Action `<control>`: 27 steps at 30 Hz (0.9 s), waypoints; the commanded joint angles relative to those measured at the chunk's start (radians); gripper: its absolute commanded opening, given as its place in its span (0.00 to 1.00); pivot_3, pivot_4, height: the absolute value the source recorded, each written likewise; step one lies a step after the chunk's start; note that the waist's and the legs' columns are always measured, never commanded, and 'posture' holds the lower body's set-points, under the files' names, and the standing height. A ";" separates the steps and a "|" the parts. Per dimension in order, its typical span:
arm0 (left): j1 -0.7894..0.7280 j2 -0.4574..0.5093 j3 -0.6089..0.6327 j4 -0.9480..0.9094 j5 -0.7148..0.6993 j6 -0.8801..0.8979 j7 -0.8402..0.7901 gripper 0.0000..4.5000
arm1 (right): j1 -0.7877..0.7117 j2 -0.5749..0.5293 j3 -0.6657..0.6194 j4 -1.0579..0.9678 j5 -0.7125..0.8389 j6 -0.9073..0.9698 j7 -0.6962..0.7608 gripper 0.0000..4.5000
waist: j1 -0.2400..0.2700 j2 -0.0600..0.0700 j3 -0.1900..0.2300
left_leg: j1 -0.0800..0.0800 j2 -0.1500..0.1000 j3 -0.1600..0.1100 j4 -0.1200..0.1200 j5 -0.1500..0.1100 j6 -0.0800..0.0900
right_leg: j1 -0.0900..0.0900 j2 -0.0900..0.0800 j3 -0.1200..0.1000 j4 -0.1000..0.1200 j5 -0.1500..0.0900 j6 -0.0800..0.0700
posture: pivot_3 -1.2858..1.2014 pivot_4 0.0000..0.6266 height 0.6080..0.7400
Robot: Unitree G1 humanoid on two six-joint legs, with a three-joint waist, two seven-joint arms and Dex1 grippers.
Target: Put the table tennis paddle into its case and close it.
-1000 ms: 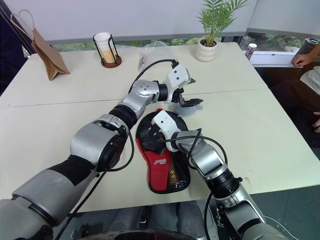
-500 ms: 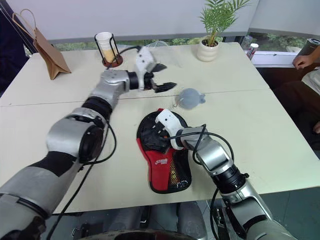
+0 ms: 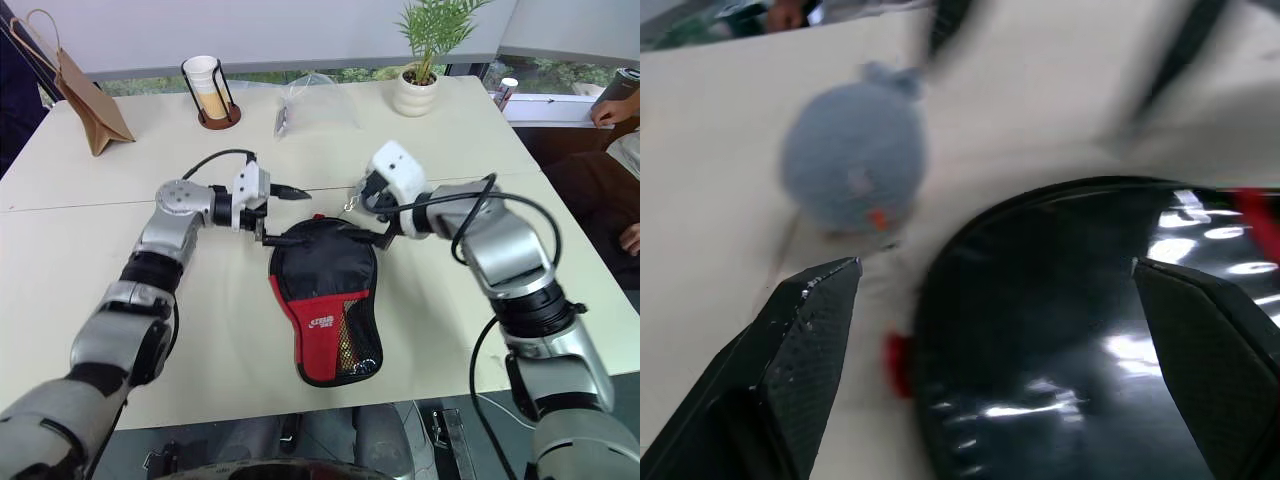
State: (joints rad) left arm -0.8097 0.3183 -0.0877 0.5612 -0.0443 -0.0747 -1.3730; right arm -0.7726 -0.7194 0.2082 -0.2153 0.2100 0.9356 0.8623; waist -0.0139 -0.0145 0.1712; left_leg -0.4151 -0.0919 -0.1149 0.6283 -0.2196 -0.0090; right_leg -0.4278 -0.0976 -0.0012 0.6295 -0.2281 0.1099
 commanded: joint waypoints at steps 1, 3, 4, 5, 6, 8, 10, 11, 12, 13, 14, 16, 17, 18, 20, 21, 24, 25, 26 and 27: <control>0.082 -0.010 -0.064 -0.197 -0.018 0.061 0.031 0.99 | -0.078 -0.043 -0.002 0.134 -0.047 -0.145 0.042 1.00 | 0.000 0.000 0.000 | 0.000 0.000 0.000 0.000 0.000 0.000 | 0.000 0.000 0.000 0.000 0.000 0.000 | 0.52 0.24 1.00; 0.129 -0.018 -0.094 -0.249 -0.009 0.083 0.068 0.99 | -0.109 -0.046 0.019 0.259 -0.076 -0.250 0.071 1.00 | 0.001 0.000 0.000 | 0.001 0.000 0.001 0.000 0.000 0.000 | 0.001 0.000 0.000 0.000 0.000 0.000 | 0.52 0.24 1.00; 0.143 -0.018 -0.106 -0.263 -0.004 0.091 0.085 0.99 | -0.123 -0.042 0.026 0.316 -0.087 -0.295 0.085 1.00 | 0.000 0.000 0.000 | 0.001 0.000 0.001 0.001 0.000 0.000 | 0.001 0.000 0.000 0.000 0.000 0.000 | 0.52 0.24 1.00; 0.156 -0.017 -0.119 -0.272 0.004 0.092 0.102 0.99 | -0.139 -0.039 0.043 0.380 -0.113 -0.358 0.097 1.00 | 0.001 0.000 0.000 | 0.001 0.000 0.001 0.001 0.000 0.000 | 0.001 0.000 0.000 0.000 0.000 0.000 | 0.52 0.24 1.00; 0.166 -0.014 -0.130 -0.279 0.009 0.093 0.114 0.99 | -0.155 -0.035 0.059 0.440 -0.141 -0.425 0.107 1.00 | 0.000 0.000 0.000 | 0.001 0.000 0.001 0.001 0.000 0.000 | 0.001 0.000 0.000 0.000 0.000 0.000 | 0.52 0.24 1.00; 0.186 -0.013 -0.149 -0.280 0.021 0.099 0.148 0.99 | -0.201 -0.003 0.081 0.592 -0.178 -0.538 0.123 1.00 | -0.001 0.001 0.000 | 0.001 0.000 0.001 0.001 0.000 0.000 | 0.001 0.000 0.000 0.000 0.000 0.000 | 0.52 0.24 1.00; 0.200 -0.010 -0.168 -0.267 0.039 0.085 0.175 0.99 | -0.247 0.031 0.106 0.730 -0.219 -0.628 0.133 1.00 | -0.003 0.001 0.001 | 0.002 0.000 0.003 0.000 0.000 0.000 | 0.001 0.000 0.001 0.000 0.001 -0.001 | 0.52 0.24 1.00; 0.207 -0.008 -0.179 -0.262 0.046 0.080 0.185 0.99 | -0.265 0.046 0.120 0.791 -0.241 -0.670 0.140 1.00 | -0.004 0.002 0.001 | 0.002 0.000 0.003 0.000 0.000 0.000 | 0.001 0.000 0.001 0.000 0.001 -0.001 | 0.52 0.24 1.00; 0.214 -0.007 -0.188 -0.259 0.051 0.076 0.193 0.99 | -0.283 0.060 0.128 0.847 -0.261 -0.709 0.146 1.00 | -0.004 0.002 0.001 | 0.002 0.000 0.003 0.000 0.000 0.000 | 0.001 0.000 0.001 0.000 0.001 -0.001 | 0.52 0.24 1.00; 0.219 -0.006 -0.196 -0.256 0.054 0.076 0.201 0.99 | -0.300 0.074 0.134 0.898 -0.276 -0.741 0.147 1.00 | -0.004 0.002 0.001 | 0.002 0.000 0.003 0.000 0.000 0.000 | 0.001 0.000 0.001 0.000 0.001 -0.001 | 0.52 0.24 1.00; 0.225 -0.004 -0.203 -0.250 0.060 0.075 0.209 0.99 | -0.321 0.093 0.138 0.956 -0.292 -0.772 0.144 1.00 | -0.003 0.002 0.001 | 0.002 0.000 0.003 0.000 0.000 0.000 | 0.001 0.000 0.001 0.000 0.001 -0.001 | 0.52 0.24 1.00; 0.231 0.000 -0.215 -0.230 0.071 0.068 0.230 0.99 | -0.358 0.122 0.142 1.055 -0.319 -0.826 0.141 1.00 | -0.002 0.002 0.001 | 0.002 0.000 0.003 -0.001 0.000 0.000 | 0.001 0.000 0.001 0.000 0.001 -0.002 | 0.52 0.24 1.00; 0.233 0.003 -0.219 -0.221 0.074 0.066 0.236 0.99 | -0.374 0.136 0.140 1.100 -0.330 -0.846 0.140 1.00 | -0.002 0.002 0.001 | 0.002 0.000 0.003 -0.001 0.001 -0.001 | 0.001 0.000 0.001 0.000 0.001 -0.002 | 0.52 0.24 1.00; 0.236 0.005 -0.223 -0.211 0.077 0.065 0.243 0.99 | -0.389 0.149 0.141 1.141 -0.343 -0.867 0.137 1.00 | -0.001 0.002 0.001 | 0.003 0.000 0.003 0.000 0.001 -0.001 | 0.001 0.000 0.002 0.000 0.002 -0.002 | 0.52 0.24 1.00; 0.241 0.008 -0.231 -0.191 0.084 0.061 0.258 0.99 | -0.413 0.172 0.142 1.215 -0.366 -0.903 0.131 1.00 | 0.000 0.003 0.001 | 0.004 0.000 0.002 0.000 0.001 -0.001 | 0.002 0.000 0.001 0.000 0.002 -0.003 | 0.52 0.24 1.00; 0.242 0.010 -0.234 -0.183 0.087 0.062 0.266 0.99 | -0.422 0.183 0.140 1.246 -0.375 -0.913 0.133 1.00 | 0.000 0.003 0.001 | 0.005 0.000 0.002 -0.001 0.001 -0.002 | 0.003 0.000 0.002 0.000 0.002 -0.003 | 0.52 0.24 1.00; 0.244 0.012 -0.240 -0.171 0.089 0.065 0.282 0.99 | -0.442 0.204 0.140 1.313 -0.403 -0.938 0.127 1.00 | -0.001 0.003 0.001 | 0.007 0.000 0.002 -0.001 0.001 -0.002 | 0.005 0.000 0.002 0.000 0.002 -0.003 | 0.52 0.24 1.00; 0.244 0.011 -0.240 -0.168 0.088 0.065 0.289 0.99 | -0.447 0.211 0.141 1.333 -0.414 -0.940 0.121 1.00 | -0.001 0.003 0.001 | 0.007 0.000 0.002 -0.001 0.001 -0.002 | 0.005 0.000 0.002 0.000 0.002 -0.003 | 0.52 0.24 1.00; 0.245 0.010 -0.241 -0.167 0.087 0.064 0.294 0.99 | -0.452 0.217 0.141 1.350 -0.424 -0.942 0.116 1.00 | -0.002 0.003 0.001 | 0.007 0.000 0.002 -0.001 0.002 -0.003 | 0.005 0.000 0.002 0.001 0.002 -0.003 | 0.52 0.24 1.00; 0.245 0.010 -0.242 -0.166 0.086 0.064 0.296 0.99 | -0.456 0.221 0.141 1.364 -0.432 -0.947 0.111 1.00 | -0.003 0.003 0.001 | 0.007 0.000 0.002 -0.001 0.002 -0.003 | 0.005 0.000 0.002 0.001 0.002 -0.003 | 0.52 0.24 1.00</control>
State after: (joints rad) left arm -0.5860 0.3119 -0.3011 0.3524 -0.0029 -0.0274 -1.0977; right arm -1.1942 -0.5028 0.3570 1.1373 -0.2065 0.0043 0.9829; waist -0.0167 -0.0111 0.1718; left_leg -0.4077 -0.0918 -0.1130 0.6274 -0.2176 -0.0122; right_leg -0.4226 -0.0970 0.0005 0.6305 -0.2263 0.1072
